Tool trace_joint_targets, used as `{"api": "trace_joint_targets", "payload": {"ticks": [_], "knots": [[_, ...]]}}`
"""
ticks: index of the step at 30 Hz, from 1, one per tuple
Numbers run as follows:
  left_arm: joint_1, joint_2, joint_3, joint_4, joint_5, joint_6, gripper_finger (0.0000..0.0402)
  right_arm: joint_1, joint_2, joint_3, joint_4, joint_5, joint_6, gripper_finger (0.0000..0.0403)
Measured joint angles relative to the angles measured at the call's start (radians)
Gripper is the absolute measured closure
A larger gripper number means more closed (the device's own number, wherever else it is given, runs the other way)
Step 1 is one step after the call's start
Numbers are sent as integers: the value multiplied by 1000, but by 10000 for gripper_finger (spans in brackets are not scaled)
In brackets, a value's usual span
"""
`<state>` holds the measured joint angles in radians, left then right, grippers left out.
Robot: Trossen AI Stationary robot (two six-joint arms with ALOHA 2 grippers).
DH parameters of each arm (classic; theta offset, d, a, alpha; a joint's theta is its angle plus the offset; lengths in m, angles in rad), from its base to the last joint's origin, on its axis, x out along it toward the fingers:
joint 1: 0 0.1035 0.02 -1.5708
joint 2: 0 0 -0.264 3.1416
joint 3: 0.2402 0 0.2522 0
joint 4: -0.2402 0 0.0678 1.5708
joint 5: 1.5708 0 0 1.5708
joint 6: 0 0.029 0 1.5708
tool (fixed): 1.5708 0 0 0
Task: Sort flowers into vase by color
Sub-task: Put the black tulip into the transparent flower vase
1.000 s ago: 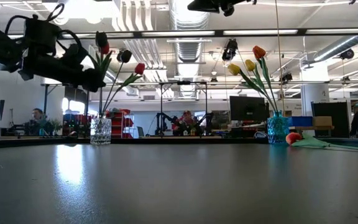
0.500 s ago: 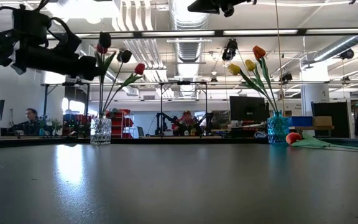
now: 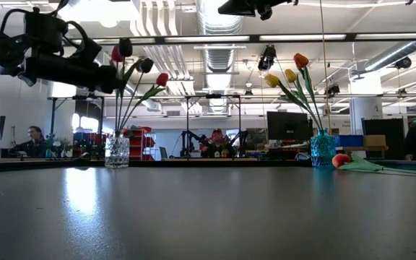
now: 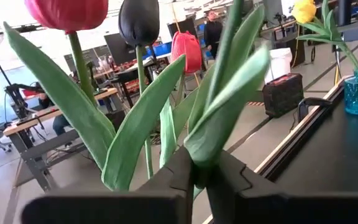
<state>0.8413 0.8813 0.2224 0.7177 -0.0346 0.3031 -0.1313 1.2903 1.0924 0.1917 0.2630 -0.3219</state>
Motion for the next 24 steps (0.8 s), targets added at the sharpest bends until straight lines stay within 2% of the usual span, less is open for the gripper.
{"api": "trace_joint_targets", "payload": {"ticks": [17, 20, 24], "knots": [[1, 76, 1, 4, -116, -47, 400, 0, 0, 0, 0, 0, 0, 393], [1, 77, 7, 13, -160, -61, 390, 0, 0, 0, 0, 0, 0, 393], [1, 56, 8, -6, -167, -53, 356, 0, 0, 0, 0, 0, 0, 393]]}}
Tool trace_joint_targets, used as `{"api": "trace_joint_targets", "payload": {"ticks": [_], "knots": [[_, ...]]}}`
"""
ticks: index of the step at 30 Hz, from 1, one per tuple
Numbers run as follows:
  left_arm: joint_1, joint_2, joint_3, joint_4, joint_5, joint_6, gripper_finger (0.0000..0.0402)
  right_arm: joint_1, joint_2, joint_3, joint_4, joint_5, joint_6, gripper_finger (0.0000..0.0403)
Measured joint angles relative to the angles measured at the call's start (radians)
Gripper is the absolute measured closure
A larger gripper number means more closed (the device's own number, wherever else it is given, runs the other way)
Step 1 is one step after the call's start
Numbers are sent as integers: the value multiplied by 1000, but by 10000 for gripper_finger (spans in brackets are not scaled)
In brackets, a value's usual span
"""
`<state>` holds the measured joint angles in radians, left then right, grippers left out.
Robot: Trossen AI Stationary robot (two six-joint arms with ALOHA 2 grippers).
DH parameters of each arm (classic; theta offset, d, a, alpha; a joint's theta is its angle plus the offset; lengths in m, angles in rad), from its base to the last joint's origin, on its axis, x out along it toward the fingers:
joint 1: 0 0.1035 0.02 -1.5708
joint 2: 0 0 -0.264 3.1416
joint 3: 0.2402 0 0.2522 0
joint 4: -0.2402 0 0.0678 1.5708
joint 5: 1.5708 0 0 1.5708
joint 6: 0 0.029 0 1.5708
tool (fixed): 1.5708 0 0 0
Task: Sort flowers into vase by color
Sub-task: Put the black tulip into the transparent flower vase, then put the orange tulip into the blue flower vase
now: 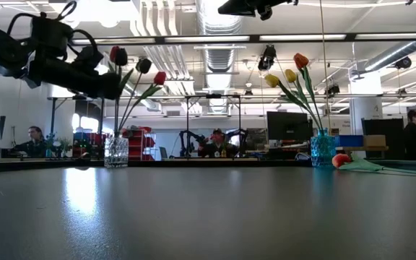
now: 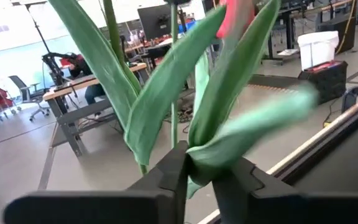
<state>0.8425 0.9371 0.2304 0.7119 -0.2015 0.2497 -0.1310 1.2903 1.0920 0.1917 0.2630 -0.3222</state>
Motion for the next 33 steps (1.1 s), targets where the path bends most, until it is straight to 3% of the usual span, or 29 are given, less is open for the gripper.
{"api": "trace_joint_targets", "payload": {"ticks": [13, 23, 28, 33], "knots": [[-2, -82, 3, -95, 0, 3, 234, 0, 0, 0, 0, 0, 0, 393], [-13, -254, 3, -299, 11, 3, 210, 0, -10, 0, -41, 0, 5, 393], [-32, -345, 2, -384, 120, -21, 210, 22, -67, 0, -290, 31, 98, 384], [-35, -416, -26, -381, 227, -82, 210, 84, -142, 0, -747, 152, 437, 354]]}}
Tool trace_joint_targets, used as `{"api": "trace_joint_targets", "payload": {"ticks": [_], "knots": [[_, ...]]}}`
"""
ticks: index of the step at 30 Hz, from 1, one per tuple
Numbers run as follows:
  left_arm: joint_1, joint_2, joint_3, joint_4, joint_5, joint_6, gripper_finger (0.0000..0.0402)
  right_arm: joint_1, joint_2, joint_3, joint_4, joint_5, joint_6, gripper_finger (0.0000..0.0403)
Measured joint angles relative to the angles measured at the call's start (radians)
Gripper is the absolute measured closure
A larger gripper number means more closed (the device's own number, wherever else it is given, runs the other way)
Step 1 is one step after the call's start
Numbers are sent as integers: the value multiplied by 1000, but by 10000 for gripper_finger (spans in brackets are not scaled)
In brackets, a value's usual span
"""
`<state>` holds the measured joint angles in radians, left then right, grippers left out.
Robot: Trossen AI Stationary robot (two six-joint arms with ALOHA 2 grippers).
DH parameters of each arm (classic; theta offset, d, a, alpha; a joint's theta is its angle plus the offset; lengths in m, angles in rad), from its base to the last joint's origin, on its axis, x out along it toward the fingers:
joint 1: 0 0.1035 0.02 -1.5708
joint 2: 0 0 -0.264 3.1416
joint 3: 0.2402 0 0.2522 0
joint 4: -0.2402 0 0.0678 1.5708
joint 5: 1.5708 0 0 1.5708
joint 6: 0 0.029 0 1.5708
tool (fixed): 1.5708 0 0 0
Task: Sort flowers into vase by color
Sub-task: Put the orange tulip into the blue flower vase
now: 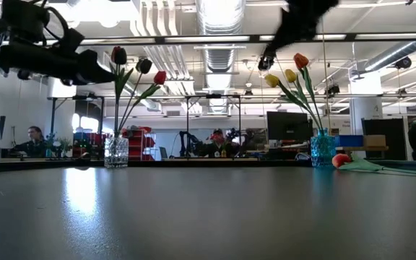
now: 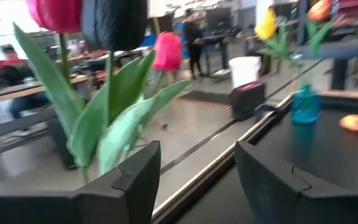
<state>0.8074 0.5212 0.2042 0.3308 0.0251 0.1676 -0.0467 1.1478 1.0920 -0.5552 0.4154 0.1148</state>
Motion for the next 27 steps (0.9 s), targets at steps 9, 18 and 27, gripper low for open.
{"api": "trace_joint_targets", "payload": {"ticks": [9, 18, 27], "knots": [[0, -39, -89, 100, 287, -116, 226, 113, -22, -99, -723, 95, 849, 280], [0, -36, -157, 218, 395, -164, 274, 74, -173, -424, -456, -56, 943, 282], [-1, -30, -185, 298, 471, -177, 358, -34, -152, -562, -332, -49, 942, 287]]}}
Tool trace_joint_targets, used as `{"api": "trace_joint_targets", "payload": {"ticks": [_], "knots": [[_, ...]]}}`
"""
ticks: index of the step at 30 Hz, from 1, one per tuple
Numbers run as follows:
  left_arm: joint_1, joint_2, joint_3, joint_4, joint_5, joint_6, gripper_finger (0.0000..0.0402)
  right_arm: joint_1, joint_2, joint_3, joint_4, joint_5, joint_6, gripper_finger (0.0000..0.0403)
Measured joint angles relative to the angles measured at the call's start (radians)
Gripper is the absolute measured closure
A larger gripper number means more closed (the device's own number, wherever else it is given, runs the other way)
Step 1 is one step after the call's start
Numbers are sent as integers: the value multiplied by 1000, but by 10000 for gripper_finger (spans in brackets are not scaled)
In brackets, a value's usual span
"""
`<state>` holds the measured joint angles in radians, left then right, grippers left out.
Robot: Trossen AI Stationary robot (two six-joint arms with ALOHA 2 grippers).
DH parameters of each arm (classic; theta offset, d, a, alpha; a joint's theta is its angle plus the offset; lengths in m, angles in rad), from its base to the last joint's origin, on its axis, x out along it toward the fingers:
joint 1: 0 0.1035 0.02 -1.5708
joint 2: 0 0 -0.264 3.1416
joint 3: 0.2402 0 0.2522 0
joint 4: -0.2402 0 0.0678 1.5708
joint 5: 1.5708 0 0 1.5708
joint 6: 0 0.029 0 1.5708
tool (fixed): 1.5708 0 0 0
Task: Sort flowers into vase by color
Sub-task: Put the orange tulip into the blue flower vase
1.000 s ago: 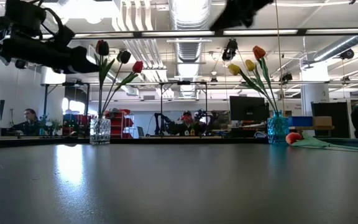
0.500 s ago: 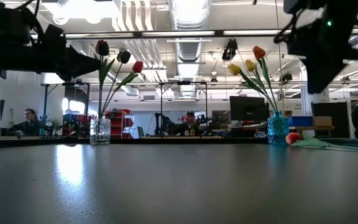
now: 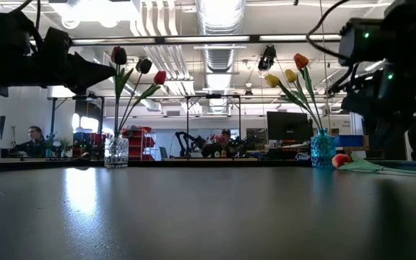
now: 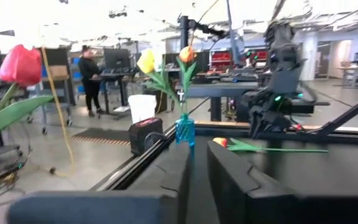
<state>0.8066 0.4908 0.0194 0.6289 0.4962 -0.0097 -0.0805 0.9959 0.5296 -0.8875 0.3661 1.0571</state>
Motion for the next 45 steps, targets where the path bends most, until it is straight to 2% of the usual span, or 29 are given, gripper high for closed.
{"api": "trace_joint_targets", "payload": {"ticks": [4, 9, 13, 24, 29, 32, 37, 45], "knots": [[-1, 3, -9, 8, 20, -16, 396, -52, 17, -45, 104, -8, -29, 271], [-21, 32, -9, 3, 30, -32, 400, -104, 46, -53, 162, -36, -95, 248], [-39, 54, -9, 10, 30, -19, 401, -135, 84, -53, 186, -41, -116, 250], [-90, 102, -10, 54, 11, -2, 401, -170, 196, -53, 265, -104, -199, 306], [-93, 108, -10, 84, 3, -2, 402, -170, 152, -35, 276, -122, -264, 373], [-93, 108, -10, 82, -10, -4, 402, -170, 87, 6, 281, -100, -321, 386], [-93, 112, -10, 82, -25, -7, 402, -169, -36, 74, 279, 56, -425, 389], [-93, 106, -10, 83, -43, -9, 402, -169, -272, 149, 310, 543, -597, 390]]}}
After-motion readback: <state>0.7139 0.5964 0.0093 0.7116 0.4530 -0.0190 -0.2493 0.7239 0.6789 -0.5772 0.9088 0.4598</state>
